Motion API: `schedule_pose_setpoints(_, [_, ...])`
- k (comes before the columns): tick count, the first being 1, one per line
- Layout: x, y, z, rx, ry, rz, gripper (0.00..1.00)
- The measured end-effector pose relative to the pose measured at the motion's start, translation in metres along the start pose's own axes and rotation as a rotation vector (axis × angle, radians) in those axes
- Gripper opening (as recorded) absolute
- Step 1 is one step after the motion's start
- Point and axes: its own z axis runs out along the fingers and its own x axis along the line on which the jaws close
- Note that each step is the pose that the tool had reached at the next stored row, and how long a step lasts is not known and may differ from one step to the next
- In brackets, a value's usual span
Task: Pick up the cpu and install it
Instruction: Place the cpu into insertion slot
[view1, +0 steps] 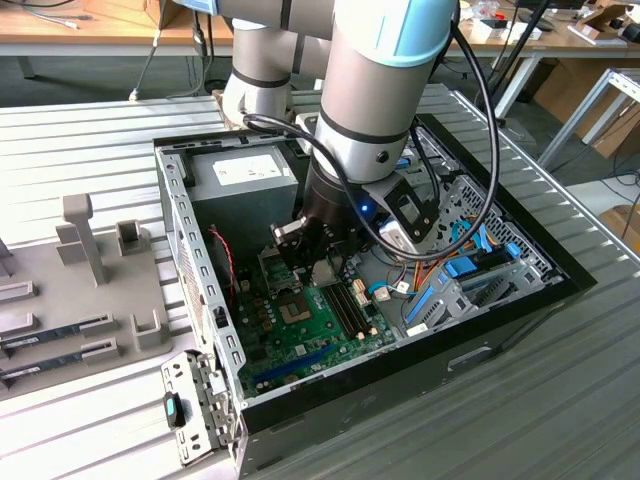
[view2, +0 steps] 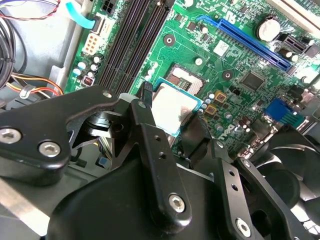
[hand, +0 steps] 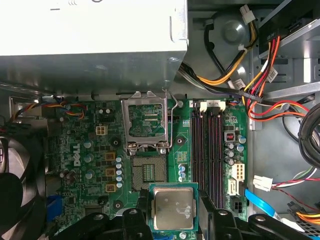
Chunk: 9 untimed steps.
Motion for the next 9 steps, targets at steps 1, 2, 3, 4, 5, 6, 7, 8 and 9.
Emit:
schedule_pose_setpoints(1, [0.0,0.0,0.0003,-0.0001,-0.0001,0.0,0.47])
schedule_pose_setpoints(2, [0.0,0.0,0.0006,0.0,0.0,0.0,0.47])
schedule_pose_setpoints(3, [0.0,0.0001,0.0011,0.0,0.0,0.0,0.47])
schedule_pose_setpoints(4, [0.0001,0.0001,0.0015,0.0,0.0,0.0,0.47])
schedule_pose_setpoints(5, [0.0001,0.0001,0.0018,0.0,0.0,0.0,0.47])
schedule_pose_setpoints(6, [0.0001,0.0001,0.0021,0.0,0.0,0.0,0.47])
schedule_pose_setpoints(7, [0.0001,0.0001,0.0024,0.0,0.0,0.0,0.47])
schedule_pose_setpoints(8, [0.0001,0.0001,0.003,0.0,0.0,0.0,0.47])
schedule_pose_setpoints(9, [0.0001,0.0001,0.0033,0.0,0.0,0.0,0.47])
